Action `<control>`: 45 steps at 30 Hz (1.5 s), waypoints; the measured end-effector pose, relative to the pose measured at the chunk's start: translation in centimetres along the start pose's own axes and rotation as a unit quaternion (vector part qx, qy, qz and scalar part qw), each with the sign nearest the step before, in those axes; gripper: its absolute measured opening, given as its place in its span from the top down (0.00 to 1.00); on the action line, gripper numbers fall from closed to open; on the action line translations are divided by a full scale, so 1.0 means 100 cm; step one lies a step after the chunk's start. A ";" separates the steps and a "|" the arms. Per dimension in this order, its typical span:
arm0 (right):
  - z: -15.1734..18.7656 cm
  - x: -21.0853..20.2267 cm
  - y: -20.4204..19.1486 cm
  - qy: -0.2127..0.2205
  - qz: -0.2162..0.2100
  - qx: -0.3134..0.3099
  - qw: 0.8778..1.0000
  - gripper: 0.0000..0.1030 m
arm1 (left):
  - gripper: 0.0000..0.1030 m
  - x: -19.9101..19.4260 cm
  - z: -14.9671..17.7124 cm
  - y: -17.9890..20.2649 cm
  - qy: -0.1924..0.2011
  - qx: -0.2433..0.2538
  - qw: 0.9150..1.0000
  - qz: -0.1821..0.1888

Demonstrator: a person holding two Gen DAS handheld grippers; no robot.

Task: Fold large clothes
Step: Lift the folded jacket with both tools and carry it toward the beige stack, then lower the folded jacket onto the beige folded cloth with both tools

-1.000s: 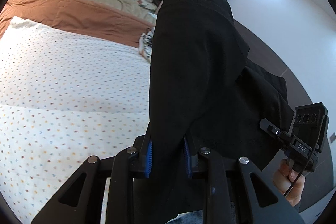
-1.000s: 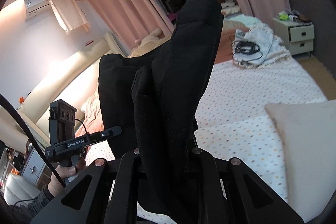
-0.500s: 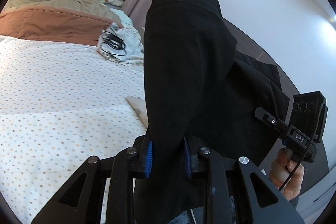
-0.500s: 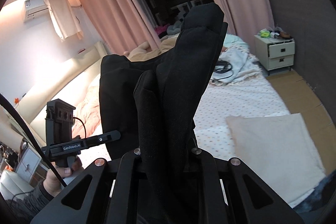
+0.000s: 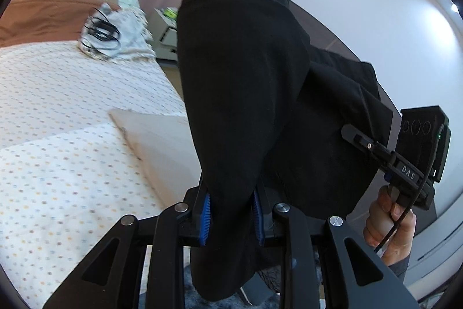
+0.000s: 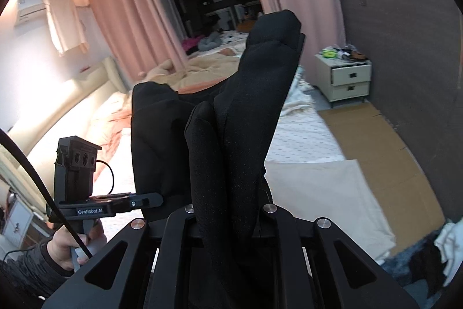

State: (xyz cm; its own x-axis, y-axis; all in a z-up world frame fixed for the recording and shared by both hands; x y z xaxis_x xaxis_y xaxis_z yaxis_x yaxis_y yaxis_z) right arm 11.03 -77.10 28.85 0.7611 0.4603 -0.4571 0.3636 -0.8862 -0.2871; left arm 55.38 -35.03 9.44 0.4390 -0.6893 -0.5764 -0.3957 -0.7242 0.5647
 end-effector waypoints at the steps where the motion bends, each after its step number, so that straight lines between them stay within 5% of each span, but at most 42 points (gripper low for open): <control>1: -0.001 0.000 0.000 -0.002 0.008 0.002 1.000 0.91 | 0.76 0.009 -0.001 0.001 -0.006 0.000 1.000 0.006; 8: -0.002 0.025 -0.009 -0.031 0.047 0.009 0.998 0.91 | 0.76 0.085 -0.008 -0.005 -0.056 -0.011 0.998 0.035; 18: -0.028 0.109 -0.007 -0.076 0.087 0.038 0.993 0.91 | 0.76 0.181 -0.036 -0.066 -0.102 -0.054 0.992 0.046; 24: -0.057 0.155 0.010 -0.107 0.104 0.048 0.988 0.91 | 0.76 0.228 -0.042 -0.100 -0.112 -0.068 0.990 0.042; 32: -0.049 0.211 0.042 -0.155 0.137 0.055 0.977 0.91 | 0.75 0.301 -0.046 -0.160 -0.154 -0.105 0.982 0.021; 36: -0.044 0.231 0.053 -0.165 0.166 0.077 0.969 0.76 | 0.73 0.316 -0.041 -0.175 -0.154 -0.120 0.981 0.024; 38: -0.041 0.235 0.051 -0.168 0.188 0.073 0.965 0.40 | 0.67 0.315 -0.035 -0.175 -0.156 -0.124 0.980 0.019; 39: -0.040 0.235 0.050 -0.167 0.192 0.070 0.964 0.14 | 0.61 0.315 -0.032 -0.176 -0.159 -0.125 0.979 0.017; 45: -0.033 0.196 0.036 -0.150 0.247 0.093 0.953 0.12 | 0.54 0.321 -0.034 -0.172 -0.170 -0.121 0.978 0.012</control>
State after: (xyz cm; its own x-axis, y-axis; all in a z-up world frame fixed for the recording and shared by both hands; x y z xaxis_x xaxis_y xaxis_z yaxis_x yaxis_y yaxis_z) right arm 29.01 -71.43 21.67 0.6164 0.0091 -0.7874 -0.1221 -0.9867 -0.1070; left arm 78.99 -44.63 -16.74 0.1226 -0.7030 -0.7006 -0.1825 -0.7098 0.6803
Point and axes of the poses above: each gripper's, at about its wrist camera, not at the fingertips, and x roughly the way its jaws point, y to its right, z to its underside, the point moved 1 cm from there along x, roughly the way its jaws point, and after that the axes turned 7 degrees about -z, right-handed, at the moved point
